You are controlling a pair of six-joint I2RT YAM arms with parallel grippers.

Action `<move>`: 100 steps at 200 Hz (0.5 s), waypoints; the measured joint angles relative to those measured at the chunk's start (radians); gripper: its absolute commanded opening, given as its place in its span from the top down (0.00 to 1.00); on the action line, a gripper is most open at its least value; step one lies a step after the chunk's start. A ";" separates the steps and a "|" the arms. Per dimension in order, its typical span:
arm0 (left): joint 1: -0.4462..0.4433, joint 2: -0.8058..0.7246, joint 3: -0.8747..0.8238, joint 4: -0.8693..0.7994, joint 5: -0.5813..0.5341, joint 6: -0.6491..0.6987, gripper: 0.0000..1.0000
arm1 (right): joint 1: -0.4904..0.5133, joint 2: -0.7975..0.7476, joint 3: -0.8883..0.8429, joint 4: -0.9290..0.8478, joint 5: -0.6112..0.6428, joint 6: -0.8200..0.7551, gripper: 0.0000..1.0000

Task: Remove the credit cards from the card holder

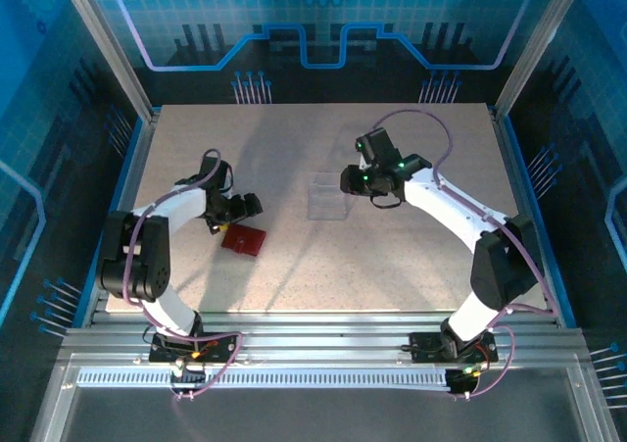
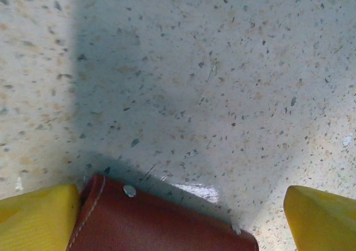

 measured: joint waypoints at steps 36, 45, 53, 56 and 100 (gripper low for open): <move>-0.019 0.006 0.002 -0.005 0.043 0.000 0.04 | 0.006 -0.024 -0.041 0.000 -0.007 0.006 0.64; -0.032 0.002 0.001 -0.008 0.052 -0.001 0.04 | 0.010 -0.027 -0.048 0.001 -0.008 0.007 0.64; -0.048 -0.008 -0.005 -0.008 0.059 -0.002 0.04 | 0.013 -0.029 -0.052 0.001 -0.013 0.008 0.64; -0.055 -0.013 -0.008 -0.008 0.061 -0.002 0.04 | 0.014 -0.029 -0.054 0.001 -0.014 0.008 0.63; -0.157 -0.143 -0.102 -0.012 0.089 -0.056 0.03 | 0.049 -0.029 -0.071 0.003 -0.023 0.023 0.63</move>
